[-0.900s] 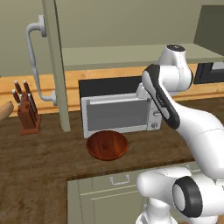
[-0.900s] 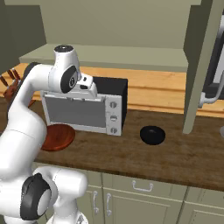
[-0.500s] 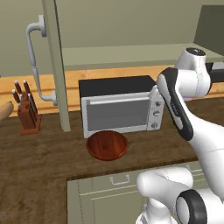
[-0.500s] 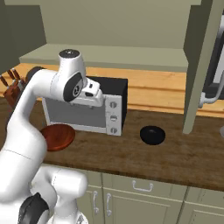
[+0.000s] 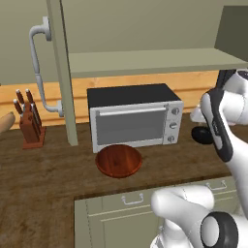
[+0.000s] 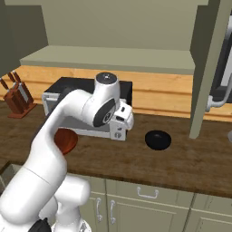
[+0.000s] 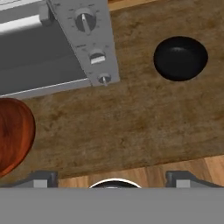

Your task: Pick up the bowls on the counter and stack them on top of one another in the open cabinet. Place the smaller bowl on top of the larger bowl.

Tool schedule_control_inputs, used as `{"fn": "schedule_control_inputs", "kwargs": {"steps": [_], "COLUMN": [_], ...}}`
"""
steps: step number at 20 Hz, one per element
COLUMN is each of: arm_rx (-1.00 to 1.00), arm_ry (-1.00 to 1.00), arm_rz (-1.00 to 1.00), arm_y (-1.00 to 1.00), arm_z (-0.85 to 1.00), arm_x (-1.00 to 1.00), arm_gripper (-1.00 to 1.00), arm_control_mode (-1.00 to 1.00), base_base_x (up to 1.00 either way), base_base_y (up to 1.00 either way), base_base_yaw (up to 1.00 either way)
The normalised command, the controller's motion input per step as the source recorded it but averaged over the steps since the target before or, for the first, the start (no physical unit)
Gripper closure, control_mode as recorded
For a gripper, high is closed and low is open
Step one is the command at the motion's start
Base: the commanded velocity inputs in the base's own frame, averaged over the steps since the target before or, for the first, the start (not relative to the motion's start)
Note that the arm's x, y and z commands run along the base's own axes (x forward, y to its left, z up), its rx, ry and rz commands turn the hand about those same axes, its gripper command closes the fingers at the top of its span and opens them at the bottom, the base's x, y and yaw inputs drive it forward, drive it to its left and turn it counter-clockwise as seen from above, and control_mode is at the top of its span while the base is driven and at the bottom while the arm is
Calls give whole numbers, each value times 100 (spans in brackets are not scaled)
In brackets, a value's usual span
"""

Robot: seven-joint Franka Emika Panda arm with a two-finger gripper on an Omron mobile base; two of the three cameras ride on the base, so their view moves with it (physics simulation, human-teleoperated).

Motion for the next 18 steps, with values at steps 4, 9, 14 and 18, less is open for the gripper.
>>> {"fn": "schedule_control_inputs", "kwargs": {"steps": [4, 9, 14, 18], "arm_rx": [5, 8, 5, 8], "arm_ry": [0, 3, 7, 7], "arm_rz": [-13, -12, -7, -6], "arm_y": [-90, -87, -62, -60], "arm_z": [-40, -30, -25, -9], "arm_x": [0, 10, 36, 43], "arm_gripper": [-100, -100, -100, -100], "arm_control_mode": [-100, -100, -100, -100], "base_base_x": [0, 0, 0, 0], "base_base_y": [0, 0, 0, 0], "base_base_yaw": [0, 0, 0, 0]}}
